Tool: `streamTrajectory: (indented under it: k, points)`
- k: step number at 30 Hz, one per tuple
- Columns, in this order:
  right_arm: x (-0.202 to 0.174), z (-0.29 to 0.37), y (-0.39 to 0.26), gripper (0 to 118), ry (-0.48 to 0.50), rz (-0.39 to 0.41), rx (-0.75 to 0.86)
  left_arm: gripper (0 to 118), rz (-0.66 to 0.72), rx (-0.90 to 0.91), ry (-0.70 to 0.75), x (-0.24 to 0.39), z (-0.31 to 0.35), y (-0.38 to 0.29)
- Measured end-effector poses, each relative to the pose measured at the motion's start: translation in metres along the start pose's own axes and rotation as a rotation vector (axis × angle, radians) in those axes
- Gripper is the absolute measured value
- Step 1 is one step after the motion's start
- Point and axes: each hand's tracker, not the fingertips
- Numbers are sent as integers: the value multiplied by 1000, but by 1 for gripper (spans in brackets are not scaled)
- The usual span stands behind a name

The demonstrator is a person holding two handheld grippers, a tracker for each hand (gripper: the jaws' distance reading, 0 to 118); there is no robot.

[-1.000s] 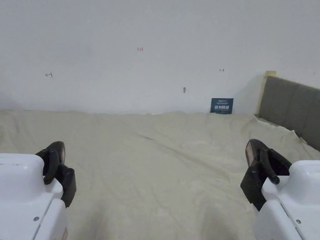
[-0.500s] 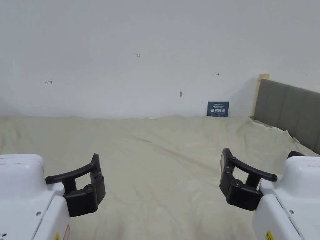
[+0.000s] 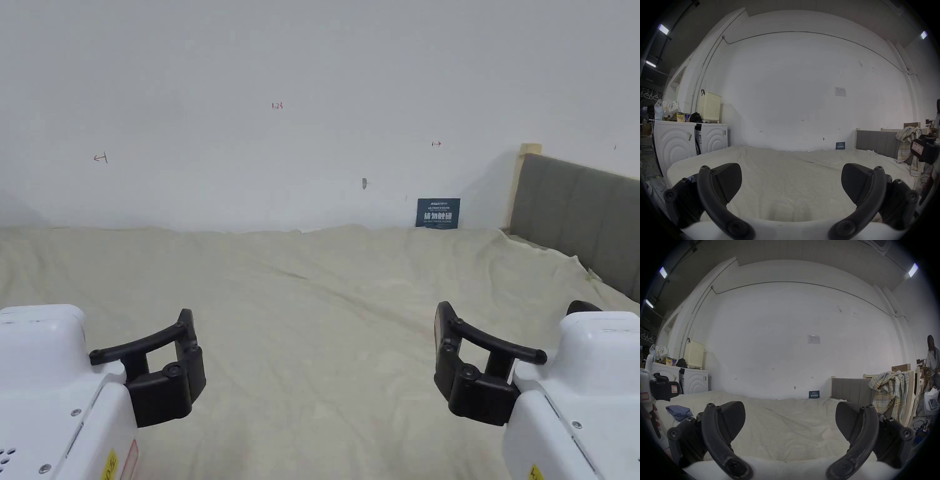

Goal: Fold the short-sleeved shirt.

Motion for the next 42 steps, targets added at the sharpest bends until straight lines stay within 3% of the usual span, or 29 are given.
streamTrajectory:
  k: [16,21,28,35,40,42]
  points:
    - [-5,2,2,113,19,-6,2,118,-35,32,-16,2,2,3]
    - [-6,1,0,113,24,-1,-14,118,2,38,-183,0,4,5]
    - [-10,1,-5,113,28,22,-33,118,-90,33,-126,17,6,2]
    - [-14,0,-3,113,38,29,-54,118,-61,68,-65,18,10,4]
    - [-14,0,-2,113,31,33,-60,118,-122,51,-101,19,3,4]
    - [-14,0,-3,113,31,25,-66,118,-124,5,-28,21,-1,3]
